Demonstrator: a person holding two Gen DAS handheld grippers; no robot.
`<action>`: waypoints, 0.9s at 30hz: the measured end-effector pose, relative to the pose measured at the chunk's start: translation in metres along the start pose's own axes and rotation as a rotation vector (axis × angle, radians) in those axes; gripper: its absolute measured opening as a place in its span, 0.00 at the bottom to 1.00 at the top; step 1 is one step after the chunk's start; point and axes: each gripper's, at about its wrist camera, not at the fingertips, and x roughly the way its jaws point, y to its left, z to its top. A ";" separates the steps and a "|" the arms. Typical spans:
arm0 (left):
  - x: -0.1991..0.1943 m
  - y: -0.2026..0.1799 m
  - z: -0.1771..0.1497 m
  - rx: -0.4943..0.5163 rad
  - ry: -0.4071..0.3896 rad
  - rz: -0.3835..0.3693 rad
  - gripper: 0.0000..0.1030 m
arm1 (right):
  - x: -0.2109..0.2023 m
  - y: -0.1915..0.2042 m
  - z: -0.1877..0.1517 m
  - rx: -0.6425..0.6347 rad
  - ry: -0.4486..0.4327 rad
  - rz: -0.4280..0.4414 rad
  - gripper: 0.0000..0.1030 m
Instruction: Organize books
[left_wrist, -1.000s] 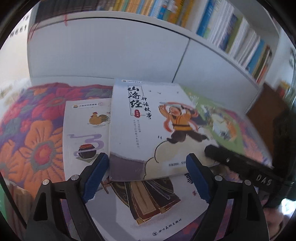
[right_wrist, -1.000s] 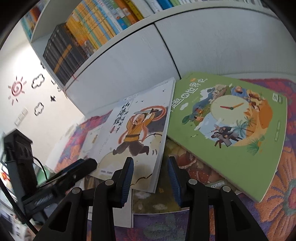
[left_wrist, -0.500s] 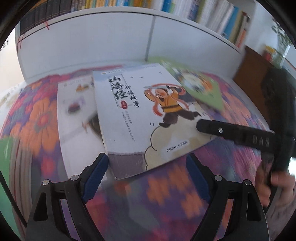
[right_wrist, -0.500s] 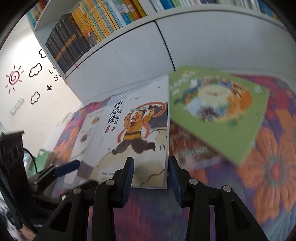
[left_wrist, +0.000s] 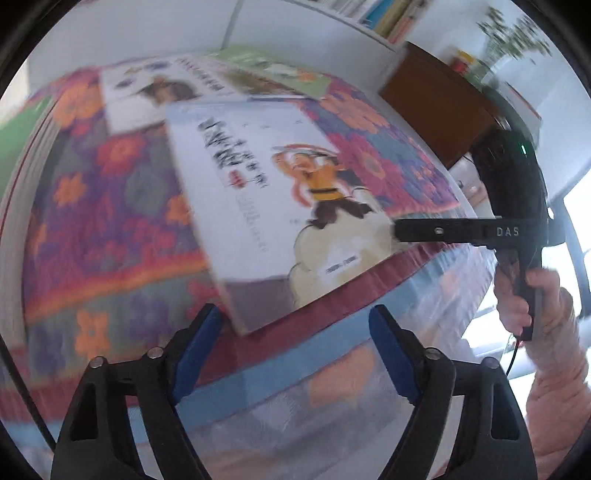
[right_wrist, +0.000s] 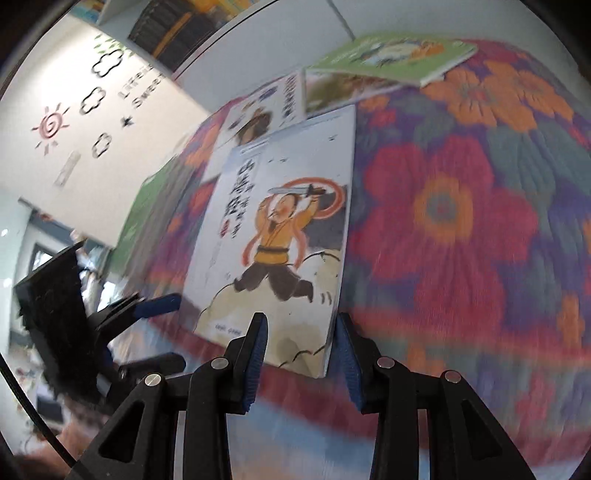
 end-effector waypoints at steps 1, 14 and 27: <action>-0.002 0.004 0.001 -0.020 -0.008 0.002 0.65 | -0.002 -0.007 -0.001 0.033 -0.011 -0.005 0.37; 0.025 0.064 0.061 -0.269 0.054 -0.130 0.24 | 0.024 -0.064 0.055 0.256 0.039 0.280 0.25; 0.021 0.036 0.078 -0.127 0.012 0.130 0.19 | 0.028 -0.038 0.074 0.129 0.027 0.310 0.10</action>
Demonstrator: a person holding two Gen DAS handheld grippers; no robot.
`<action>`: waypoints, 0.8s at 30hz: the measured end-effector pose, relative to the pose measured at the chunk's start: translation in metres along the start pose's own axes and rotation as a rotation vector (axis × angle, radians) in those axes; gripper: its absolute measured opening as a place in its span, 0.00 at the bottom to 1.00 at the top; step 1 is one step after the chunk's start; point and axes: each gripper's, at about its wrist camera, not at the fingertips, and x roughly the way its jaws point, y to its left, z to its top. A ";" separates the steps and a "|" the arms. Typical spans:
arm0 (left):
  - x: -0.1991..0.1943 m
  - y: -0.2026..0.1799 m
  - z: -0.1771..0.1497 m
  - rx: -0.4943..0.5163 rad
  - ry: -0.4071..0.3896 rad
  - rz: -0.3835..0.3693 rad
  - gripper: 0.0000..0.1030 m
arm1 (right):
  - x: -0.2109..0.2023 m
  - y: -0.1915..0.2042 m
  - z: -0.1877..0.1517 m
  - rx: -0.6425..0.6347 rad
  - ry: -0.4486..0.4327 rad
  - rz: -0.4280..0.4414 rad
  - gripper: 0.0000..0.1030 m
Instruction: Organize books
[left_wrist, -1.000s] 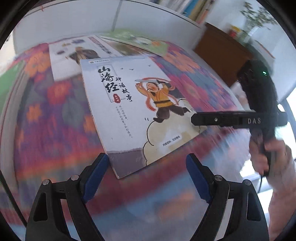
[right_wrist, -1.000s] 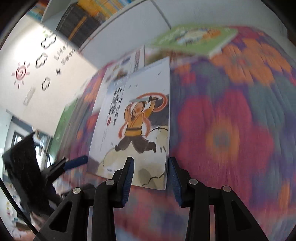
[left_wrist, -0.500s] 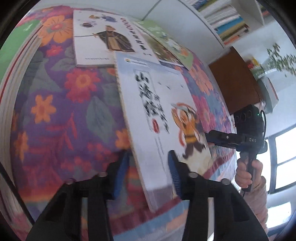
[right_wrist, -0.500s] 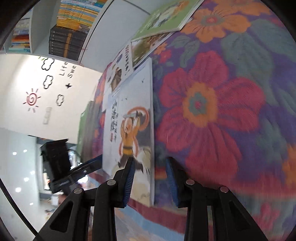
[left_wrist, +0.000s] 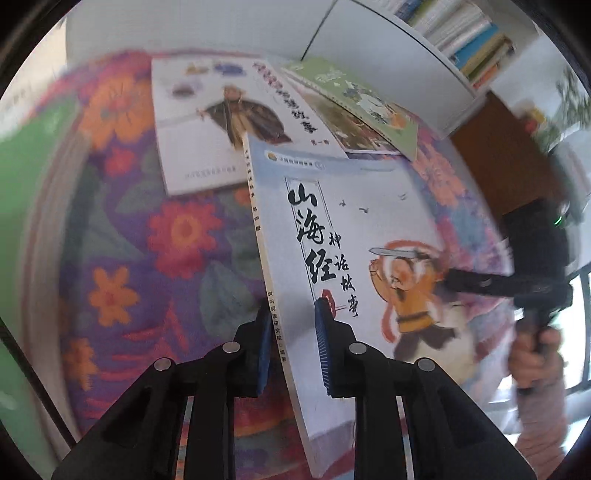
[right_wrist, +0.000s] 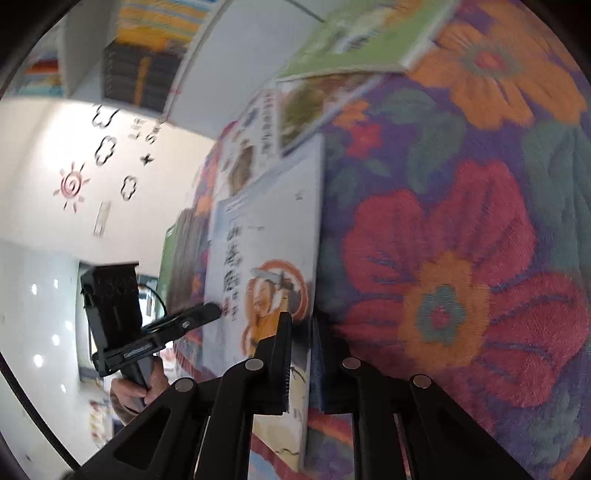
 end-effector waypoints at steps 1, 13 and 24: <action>0.000 -0.001 0.002 0.012 0.004 0.005 0.18 | -0.002 0.003 -0.001 0.007 0.000 0.026 0.10; -0.013 -0.008 0.008 0.063 0.014 -0.006 0.18 | -0.005 0.063 -0.017 -0.145 0.012 -0.042 0.10; -0.043 -0.018 0.014 0.114 -0.045 -0.012 0.20 | -0.004 0.084 -0.010 -0.163 -0.001 -0.027 0.11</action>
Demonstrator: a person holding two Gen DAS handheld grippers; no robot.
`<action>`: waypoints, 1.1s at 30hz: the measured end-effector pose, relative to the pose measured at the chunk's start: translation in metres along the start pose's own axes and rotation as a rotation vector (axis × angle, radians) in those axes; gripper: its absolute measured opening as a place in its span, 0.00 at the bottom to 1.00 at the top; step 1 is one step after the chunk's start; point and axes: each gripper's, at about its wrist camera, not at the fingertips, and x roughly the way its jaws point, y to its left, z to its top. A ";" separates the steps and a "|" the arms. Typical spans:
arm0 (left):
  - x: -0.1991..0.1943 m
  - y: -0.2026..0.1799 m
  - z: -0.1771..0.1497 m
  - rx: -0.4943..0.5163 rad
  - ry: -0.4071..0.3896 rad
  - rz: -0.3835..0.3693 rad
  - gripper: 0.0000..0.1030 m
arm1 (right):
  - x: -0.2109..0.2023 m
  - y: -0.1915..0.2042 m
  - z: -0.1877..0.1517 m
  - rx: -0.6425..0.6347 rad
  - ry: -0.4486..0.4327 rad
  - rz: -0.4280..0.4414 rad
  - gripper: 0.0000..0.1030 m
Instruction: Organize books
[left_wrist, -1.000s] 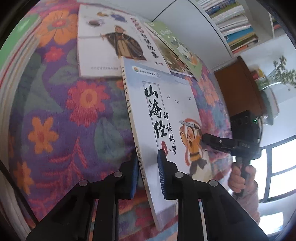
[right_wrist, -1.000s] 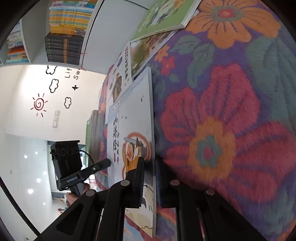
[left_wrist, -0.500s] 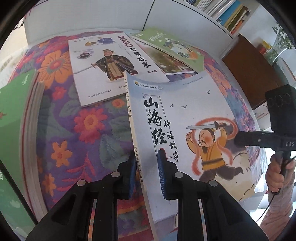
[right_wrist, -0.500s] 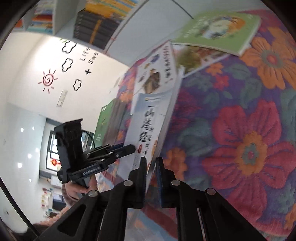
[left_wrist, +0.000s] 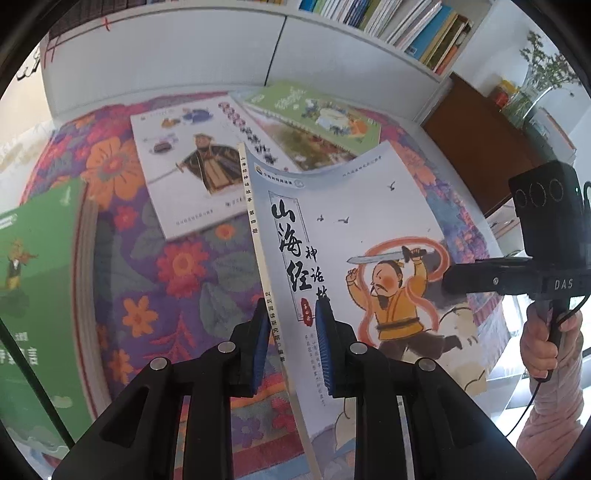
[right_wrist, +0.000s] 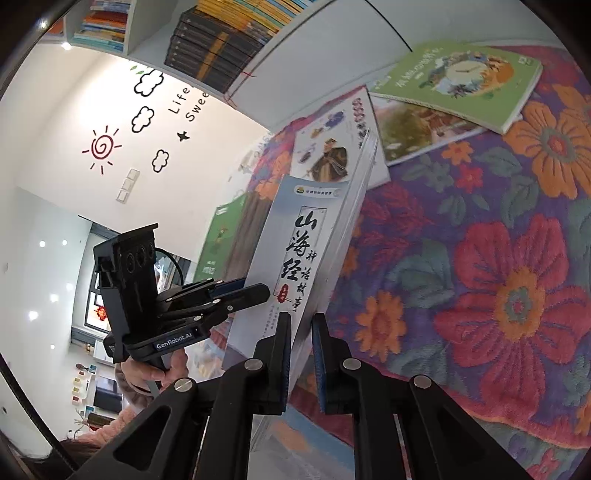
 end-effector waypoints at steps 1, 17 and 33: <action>-0.004 0.001 0.002 -0.002 -0.009 -0.001 0.20 | -0.001 0.005 0.001 -0.010 -0.005 -0.003 0.11; -0.122 0.092 0.017 -0.113 -0.249 -0.006 0.22 | 0.052 0.103 0.037 -0.145 0.036 0.089 0.12; -0.148 0.221 -0.024 -0.265 -0.272 0.050 0.22 | 0.184 0.155 0.067 -0.161 0.151 0.216 0.12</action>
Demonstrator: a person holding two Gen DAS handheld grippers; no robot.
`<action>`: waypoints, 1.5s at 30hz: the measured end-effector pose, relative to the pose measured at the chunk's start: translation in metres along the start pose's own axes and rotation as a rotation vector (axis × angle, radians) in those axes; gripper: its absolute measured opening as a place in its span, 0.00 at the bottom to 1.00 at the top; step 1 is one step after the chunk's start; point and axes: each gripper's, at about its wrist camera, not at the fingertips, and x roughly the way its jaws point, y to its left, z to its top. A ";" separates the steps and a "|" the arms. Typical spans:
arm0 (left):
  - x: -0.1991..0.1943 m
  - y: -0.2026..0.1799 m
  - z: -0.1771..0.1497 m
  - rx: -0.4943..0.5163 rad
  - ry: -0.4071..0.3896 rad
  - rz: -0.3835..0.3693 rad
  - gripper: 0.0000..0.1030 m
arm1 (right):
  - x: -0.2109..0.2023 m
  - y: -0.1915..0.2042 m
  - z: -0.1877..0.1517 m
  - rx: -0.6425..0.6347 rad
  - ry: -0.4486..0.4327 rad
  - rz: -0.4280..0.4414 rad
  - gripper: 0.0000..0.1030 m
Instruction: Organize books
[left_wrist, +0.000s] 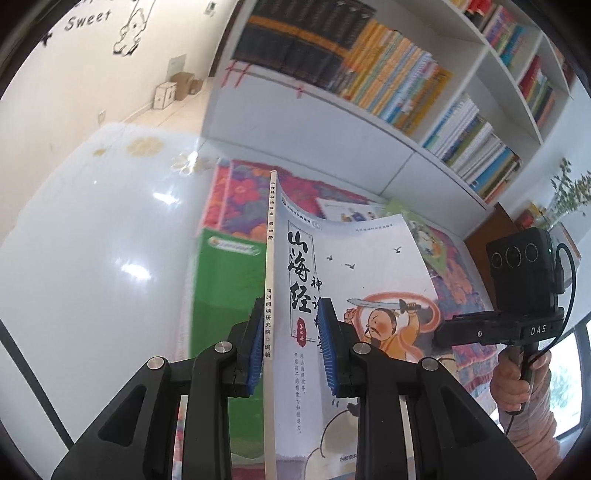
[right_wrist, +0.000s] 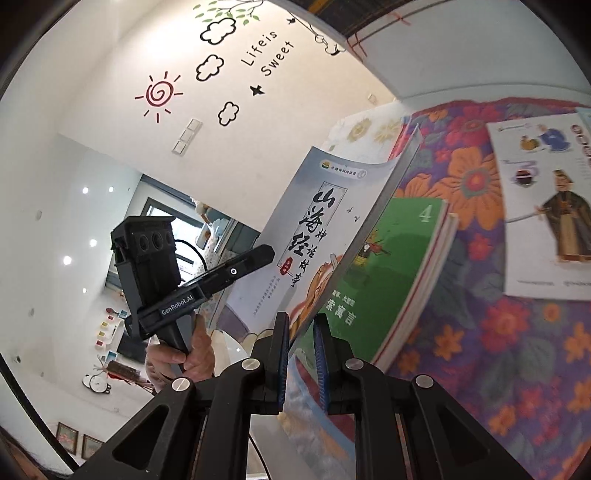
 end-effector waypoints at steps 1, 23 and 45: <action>0.003 0.007 -0.002 -0.009 0.006 0.001 0.22 | 0.005 -0.003 0.001 0.005 0.007 0.000 0.12; 0.038 0.034 -0.025 -0.010 0.102 0.130 0.27 | 0.043 -0.056 -0.002 0.148 0.074 -0.043 0.12; 0.049 0.023 -0.025 0.052 0.110 0.293 0.32 | 0.037 -0.058 -0.008 0.177 0.060 -0.097 0.12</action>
